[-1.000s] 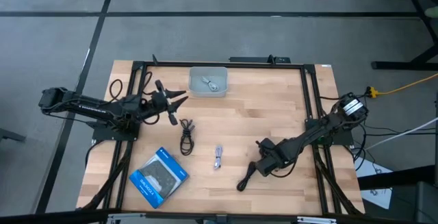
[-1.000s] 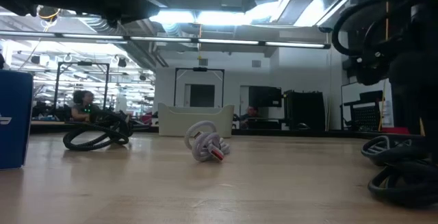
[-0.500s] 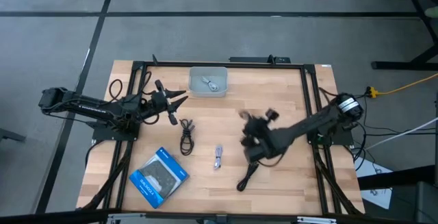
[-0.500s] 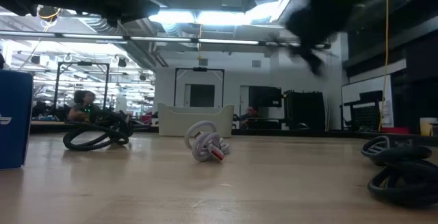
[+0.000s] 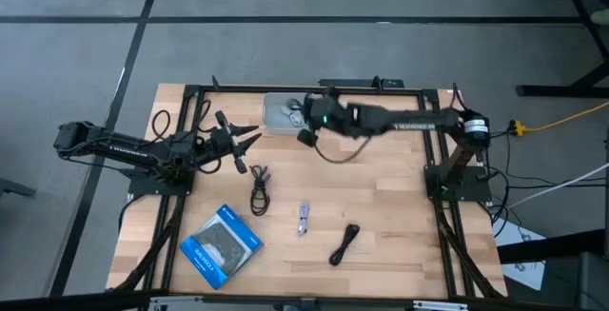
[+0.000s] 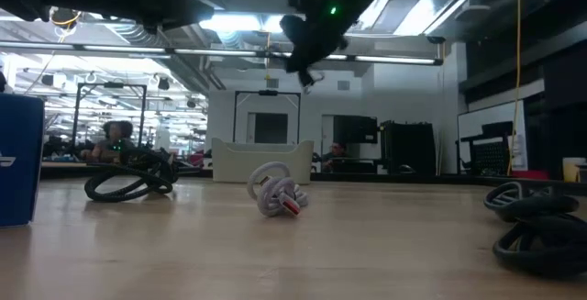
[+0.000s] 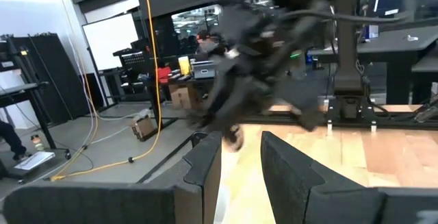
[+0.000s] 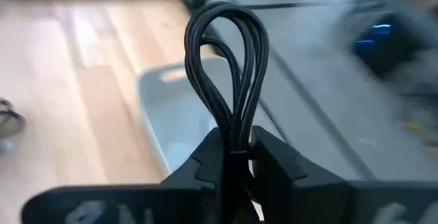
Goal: Pick and place USB-C Cables
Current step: Put the middle black charger cable into the white bin
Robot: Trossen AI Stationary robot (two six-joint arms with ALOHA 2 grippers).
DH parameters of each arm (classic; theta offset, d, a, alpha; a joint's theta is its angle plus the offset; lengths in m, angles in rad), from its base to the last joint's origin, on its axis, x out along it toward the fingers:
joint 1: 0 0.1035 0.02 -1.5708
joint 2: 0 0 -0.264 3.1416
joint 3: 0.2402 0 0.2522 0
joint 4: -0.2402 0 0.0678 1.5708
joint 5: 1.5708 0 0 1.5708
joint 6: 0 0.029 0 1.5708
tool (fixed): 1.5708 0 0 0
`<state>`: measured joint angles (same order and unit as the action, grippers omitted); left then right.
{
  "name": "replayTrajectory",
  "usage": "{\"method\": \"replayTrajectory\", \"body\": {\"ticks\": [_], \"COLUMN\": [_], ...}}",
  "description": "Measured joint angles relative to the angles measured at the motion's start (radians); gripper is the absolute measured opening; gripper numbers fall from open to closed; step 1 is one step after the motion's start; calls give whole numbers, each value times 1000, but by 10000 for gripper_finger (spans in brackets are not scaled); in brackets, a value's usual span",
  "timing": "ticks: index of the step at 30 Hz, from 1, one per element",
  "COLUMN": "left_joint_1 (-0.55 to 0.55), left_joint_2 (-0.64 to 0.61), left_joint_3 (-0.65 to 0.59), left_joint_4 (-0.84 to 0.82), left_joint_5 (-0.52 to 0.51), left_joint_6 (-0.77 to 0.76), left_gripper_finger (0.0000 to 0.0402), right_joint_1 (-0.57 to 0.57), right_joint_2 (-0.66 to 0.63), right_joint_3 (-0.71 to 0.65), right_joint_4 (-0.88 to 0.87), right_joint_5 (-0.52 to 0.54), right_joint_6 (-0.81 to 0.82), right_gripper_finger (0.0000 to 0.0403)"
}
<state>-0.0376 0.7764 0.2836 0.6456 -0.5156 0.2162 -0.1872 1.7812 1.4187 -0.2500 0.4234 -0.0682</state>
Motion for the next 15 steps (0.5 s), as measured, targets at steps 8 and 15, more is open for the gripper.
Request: {"method": "replayTrajectory", "body": {"ticks": [8, 15], "left_joint_1": [0, 0], "left_joint_2": [0, 0], "left_joint_3": [0, 0], "left_joint_4": [-5, -5], "left_joint_5": [0, -8], "left_joint_6": [5, 6], "left_gripper_finger": [96, 96], "right_joint_1": [-175, -205], "right_joint_2": [125, 158], "right_joint_3": [0, -1], "right_joint_4": [167, 183], "right_joint_5": [-255, -400], "right_joint_6": [-13, 65], "right_gripper_finger": [56, 146]}}
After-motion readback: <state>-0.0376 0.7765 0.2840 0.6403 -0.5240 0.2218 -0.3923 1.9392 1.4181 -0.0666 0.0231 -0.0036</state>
